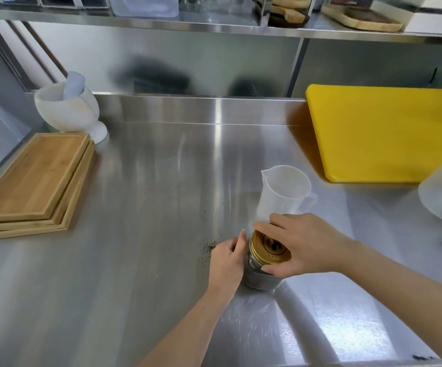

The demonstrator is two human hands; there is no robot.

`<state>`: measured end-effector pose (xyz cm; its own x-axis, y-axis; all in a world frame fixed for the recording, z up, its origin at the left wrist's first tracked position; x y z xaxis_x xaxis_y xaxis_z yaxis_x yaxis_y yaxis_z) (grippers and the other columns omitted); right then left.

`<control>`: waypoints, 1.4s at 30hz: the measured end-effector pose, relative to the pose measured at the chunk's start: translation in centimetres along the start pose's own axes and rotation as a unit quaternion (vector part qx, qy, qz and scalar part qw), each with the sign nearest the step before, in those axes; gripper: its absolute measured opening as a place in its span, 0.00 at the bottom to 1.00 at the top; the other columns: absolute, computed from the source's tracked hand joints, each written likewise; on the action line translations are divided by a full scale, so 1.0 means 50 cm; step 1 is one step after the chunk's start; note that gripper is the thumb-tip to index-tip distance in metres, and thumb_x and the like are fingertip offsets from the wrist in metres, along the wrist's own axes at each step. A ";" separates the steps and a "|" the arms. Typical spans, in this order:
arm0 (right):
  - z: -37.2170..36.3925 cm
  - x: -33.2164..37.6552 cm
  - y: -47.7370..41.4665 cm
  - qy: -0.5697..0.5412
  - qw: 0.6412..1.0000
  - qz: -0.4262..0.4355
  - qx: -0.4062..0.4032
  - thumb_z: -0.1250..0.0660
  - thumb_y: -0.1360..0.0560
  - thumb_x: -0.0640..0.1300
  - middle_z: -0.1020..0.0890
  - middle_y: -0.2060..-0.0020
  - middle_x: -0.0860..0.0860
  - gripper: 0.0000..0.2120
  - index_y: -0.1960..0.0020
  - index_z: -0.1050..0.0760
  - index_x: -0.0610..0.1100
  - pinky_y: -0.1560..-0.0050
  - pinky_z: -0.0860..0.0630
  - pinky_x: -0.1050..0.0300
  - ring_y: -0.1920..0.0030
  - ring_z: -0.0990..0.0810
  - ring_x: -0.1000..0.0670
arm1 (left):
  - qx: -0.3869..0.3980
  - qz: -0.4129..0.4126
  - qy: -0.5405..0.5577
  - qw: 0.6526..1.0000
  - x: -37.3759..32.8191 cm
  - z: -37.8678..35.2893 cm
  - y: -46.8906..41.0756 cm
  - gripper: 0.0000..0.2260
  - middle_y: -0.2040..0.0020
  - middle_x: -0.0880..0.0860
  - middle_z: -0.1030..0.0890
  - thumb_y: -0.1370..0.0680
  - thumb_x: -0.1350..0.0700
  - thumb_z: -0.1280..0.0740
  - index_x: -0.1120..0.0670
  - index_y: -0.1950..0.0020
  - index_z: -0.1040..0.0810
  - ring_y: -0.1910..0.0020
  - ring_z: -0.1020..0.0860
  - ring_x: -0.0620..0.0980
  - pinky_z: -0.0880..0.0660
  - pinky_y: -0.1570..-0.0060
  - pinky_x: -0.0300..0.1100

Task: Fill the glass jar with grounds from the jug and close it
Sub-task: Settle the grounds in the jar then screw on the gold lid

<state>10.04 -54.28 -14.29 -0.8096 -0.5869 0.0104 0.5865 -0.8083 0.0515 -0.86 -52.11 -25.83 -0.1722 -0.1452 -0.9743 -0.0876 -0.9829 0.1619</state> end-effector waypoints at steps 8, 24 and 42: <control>-0.013 0.012 0.006 0.029 0.990 -0.080 -0.116 0.36 0.38 0.67 0.20 0.70 0.50 0.27 0.53 0.25 0.45 0.70 0.38 0.64 0.75 0.24 0.47 | -0.028 0.013 0.028 0.999 0.010 -0.004 -0.003 0.24 0.82 0.45 0.41 0.24 0.54 0.42 0.48 0.81 0.40 0.78 0.43 0.44 0.44 0.75 0.36; -0.022 0.031 -0.007 -0.022 0.990 0.077 -0.117 0.38 0.33 0.61 0.24 0.63 0.48 0.21 0.52 0.26 0.44 0.71 0.39 0.62 0.72 0.28 0.49 | -0.045 -0.045 0.017 0.998 0.016 -0.006 -0.015 0.18 0.81 0.44 0.43 0.31 0.56 0.44 0.50 0.81 0.43 0.76 0.44 0.50 0.46 0.75 0.50; -0.028 0.030 0.003 -0.033 0.992 -0.017 -0.121 0.37 0.34 0.62 0.22 0.61 0.47 0.22 0.52 0.25 0.45 0.68 0.37 0.63 0.70 0.25 0.47 | -0.082 -0.025 0.013 0.996 0.019 -0.003 -0.004 0.19 0.85 0.46 0.41 0.31 0.54 0.46 0.50 0.84 0.40 0.79 0.45 0.45 0.45 0.73 0.47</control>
<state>8.94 -55.32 -15.69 -0.8246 -0.5603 0.0785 0.5398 -0.8207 -0.1874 -0.86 -52.05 -26.81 -0.1463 -0.0965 -0.9845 0.0661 -0.9940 0.0876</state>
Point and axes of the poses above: each hand's wrist, its own y-axis away from the middle knuckle, its own z-axis out of the back of the hand, x = y × z, the point moved 6 cm from there along -y, towards the middle knuckle
